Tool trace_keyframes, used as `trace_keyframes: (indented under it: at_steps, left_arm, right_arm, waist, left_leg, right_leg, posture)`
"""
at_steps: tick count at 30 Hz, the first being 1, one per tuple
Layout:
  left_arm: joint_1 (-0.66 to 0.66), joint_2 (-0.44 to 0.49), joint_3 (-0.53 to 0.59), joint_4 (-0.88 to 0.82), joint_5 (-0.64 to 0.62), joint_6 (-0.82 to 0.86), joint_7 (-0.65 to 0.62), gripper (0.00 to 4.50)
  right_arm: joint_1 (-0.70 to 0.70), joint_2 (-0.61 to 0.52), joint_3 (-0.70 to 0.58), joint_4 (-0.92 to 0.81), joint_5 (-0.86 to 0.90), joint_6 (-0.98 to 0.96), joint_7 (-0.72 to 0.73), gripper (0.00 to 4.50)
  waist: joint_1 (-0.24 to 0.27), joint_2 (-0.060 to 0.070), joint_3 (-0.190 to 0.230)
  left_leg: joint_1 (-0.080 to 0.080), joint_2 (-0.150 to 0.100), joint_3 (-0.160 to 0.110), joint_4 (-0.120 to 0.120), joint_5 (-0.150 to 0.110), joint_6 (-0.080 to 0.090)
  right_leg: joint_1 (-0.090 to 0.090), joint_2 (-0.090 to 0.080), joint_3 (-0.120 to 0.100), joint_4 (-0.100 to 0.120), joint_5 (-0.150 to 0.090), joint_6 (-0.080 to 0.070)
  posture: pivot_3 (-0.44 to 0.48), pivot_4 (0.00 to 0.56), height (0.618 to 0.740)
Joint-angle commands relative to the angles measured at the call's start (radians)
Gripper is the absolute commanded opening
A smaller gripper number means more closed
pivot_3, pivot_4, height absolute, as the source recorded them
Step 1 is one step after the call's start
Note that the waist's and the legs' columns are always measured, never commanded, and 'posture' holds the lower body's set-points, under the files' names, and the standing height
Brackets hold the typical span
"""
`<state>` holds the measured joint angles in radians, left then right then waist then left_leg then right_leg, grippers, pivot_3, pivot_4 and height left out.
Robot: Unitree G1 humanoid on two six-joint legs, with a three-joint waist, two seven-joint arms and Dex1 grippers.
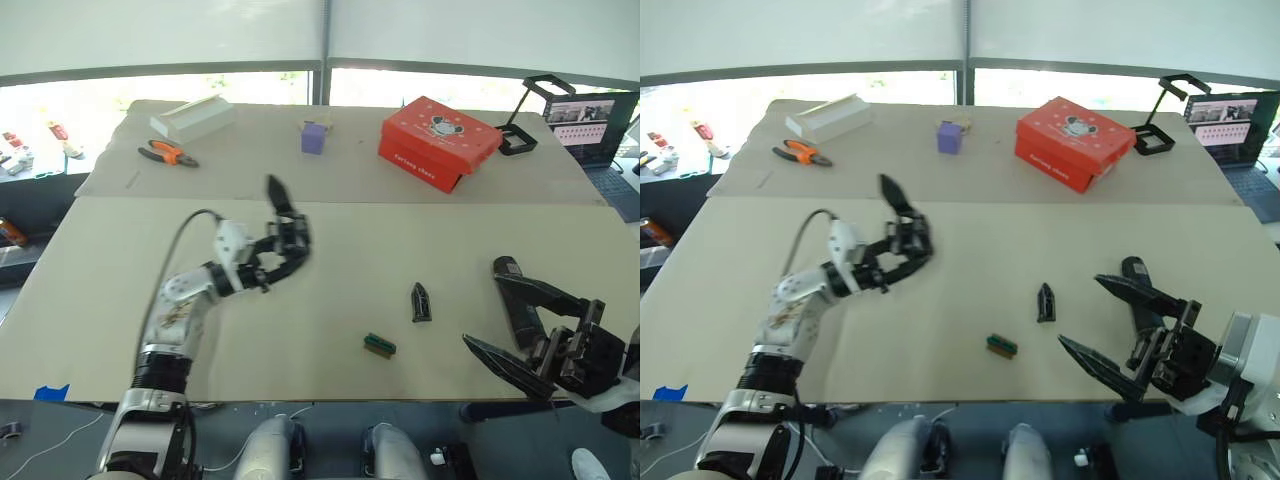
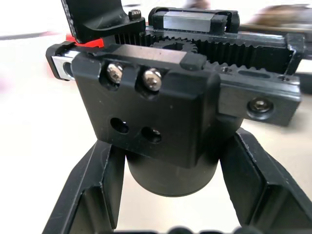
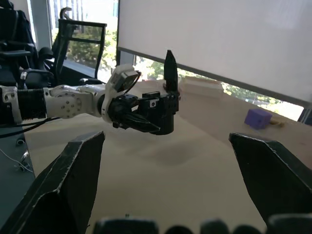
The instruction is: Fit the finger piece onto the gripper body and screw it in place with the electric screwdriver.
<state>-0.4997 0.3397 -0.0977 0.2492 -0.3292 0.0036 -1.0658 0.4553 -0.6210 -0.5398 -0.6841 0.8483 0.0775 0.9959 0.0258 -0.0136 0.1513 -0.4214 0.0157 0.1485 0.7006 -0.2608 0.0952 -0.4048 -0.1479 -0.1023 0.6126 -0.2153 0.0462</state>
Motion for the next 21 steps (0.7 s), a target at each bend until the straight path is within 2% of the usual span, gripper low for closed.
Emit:
trace_keyframes:
  at_steps: [1, 5, 13, 21]
  left_arm:
    - [-0.055, -0.055, -0.065, 0.003, 0.042, -0.016, -0.001, 2.31]
    - [-0.112, -0.145, -0.154, 0.116, 0.13, -0.074, 0.008, 2.31]
    - [-0.19, -0.192, -0.174, 0.323, 0.243, -0.173, 0.071, 2.31]
    - [-0.148, -0.18, -0.183, 0.307, 0.244, -0.183, 0.034, 2.31]
  right_arm:
    - [0.045, -0.013, -0.041, -0.091, 0.03, 0.043, -0.055, 4.5]
    - [0.13, -0.007, -0.053, -0.168, 0.025, 0.1, -0.132, 4.5]
    - [0.206, 0.003, -0.094, -0.238, 0.047, 0.13, -0.211, 4.5]
    - [0.257, -0.025, -0.095, -0.264, 0.028, 0.22, -0.297, 4.5]
  waist:
    - [-0.008, 0.001, 0.0]
    - [-0.005, 0.001, 0.0]
    - [0.002, 0.001, 0.0]
    - [0.013, 0.001, 0.0]
  left_leg:
    - [0.001, 0.001, 0.0, -0.001, 0.0, -0.001]
    - [0.0, 0.001, -0.001, -0.001, 0.0, 0.0]
    - [-0.001, 0.001, -0.001, -0.001, -0.001, 0.003]
    - [-0.002, 0.0, -0.002, 0.001, -0.002, 0.006]
  right_leg:
    - [0.0, 0.001, 0.0, 0.0, 0.0, -0.001]
    - [-0.001, 0.0, 0.0, 0.0, -0.001, -0.001]
    - [-0.002, -0.001, 0.0, -0.001, -0.001, 0.0]
    - [-0.002, -0.003, 0.0, -0.002, 0.0, 0.0]
  posture:
    - [0.0, 0.15, 0.74]
    - [0.0, 0.15, 0.74]
    - [0.0, 0.15, 0.74]
    - [0.0, 0.15, 0.74]
